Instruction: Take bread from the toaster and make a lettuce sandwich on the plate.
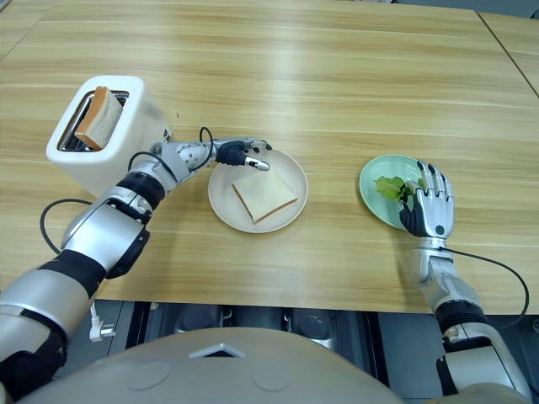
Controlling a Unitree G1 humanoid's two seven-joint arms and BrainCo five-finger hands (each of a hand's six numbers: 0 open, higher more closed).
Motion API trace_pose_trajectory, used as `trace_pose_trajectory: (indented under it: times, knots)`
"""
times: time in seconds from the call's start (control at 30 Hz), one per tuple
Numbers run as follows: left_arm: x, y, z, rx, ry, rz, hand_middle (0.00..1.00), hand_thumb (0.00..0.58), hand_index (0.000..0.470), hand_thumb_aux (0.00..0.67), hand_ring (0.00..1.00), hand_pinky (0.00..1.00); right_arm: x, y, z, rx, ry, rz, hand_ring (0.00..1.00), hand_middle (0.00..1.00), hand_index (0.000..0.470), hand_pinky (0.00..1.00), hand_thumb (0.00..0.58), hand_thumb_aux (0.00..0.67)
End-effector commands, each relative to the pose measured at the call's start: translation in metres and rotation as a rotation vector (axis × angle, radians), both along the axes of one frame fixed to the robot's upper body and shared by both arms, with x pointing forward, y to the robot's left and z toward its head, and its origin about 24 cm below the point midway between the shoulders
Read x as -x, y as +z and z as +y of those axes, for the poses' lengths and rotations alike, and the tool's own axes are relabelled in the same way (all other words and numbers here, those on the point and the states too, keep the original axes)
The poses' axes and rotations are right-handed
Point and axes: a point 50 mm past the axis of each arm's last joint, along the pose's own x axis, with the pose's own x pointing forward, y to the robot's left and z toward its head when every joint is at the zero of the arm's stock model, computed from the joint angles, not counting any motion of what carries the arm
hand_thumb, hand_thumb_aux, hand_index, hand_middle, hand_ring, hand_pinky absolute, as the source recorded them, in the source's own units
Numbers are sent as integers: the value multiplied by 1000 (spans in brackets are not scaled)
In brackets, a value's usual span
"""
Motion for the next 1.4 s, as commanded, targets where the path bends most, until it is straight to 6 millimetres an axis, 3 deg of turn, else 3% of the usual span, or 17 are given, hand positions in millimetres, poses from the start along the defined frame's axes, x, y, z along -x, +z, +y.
trace_pose_trajectory:
  times: [0.03,0.17,0.33,0.5,0.67,0.9,1.03,1.2,1.4]
  knots:
    - [-6,9,4,-32,15,-87,0,0,0,0,0,0,-1,9,0,-2,7,-48,0,0,460,0,580,670]
    - [-9,22,3,46,20,-143,0,0,0,0,0,0,-4,18,5,-10,27,-107,0,0,460,0,580,670]
    - [-8,48,-4,314,1,-190,0,0,0,0,0,0,-11,32,21,-31,97,-182,0,0,460,0,580,670]
    - [7,79,-1,600,-53,-281,0,0,0,0,0,0,-25,43,55,-62,224,-226,0,0,460,0,580,670]
    - [38,106,14,828,-93,-337,0,0,0,0,0,0,-44,49,103,-95,386,-242,0,0,460,0,580,670]
    - [77,134,63,837,-58,-517,0,0,0,0,0,0,-63,38,170,-97,595,-180,0,0,460,0,580,670]
    - [83,142,104,767,49,-595,0,0,0,0,0,0,-69,30,195,-89,674,-136,0,0,460,0,580,670]
    - [85,146,166,545,270,-705,0,0,0,0,0,0,-70,12,220,-66,754,-52,0,0,460,0,580,670]
    - [92,133,211,300,456,-695,0,0,0,0,0,0,-66,-6,231,-58,789,30,0,0,460,0,580,670]
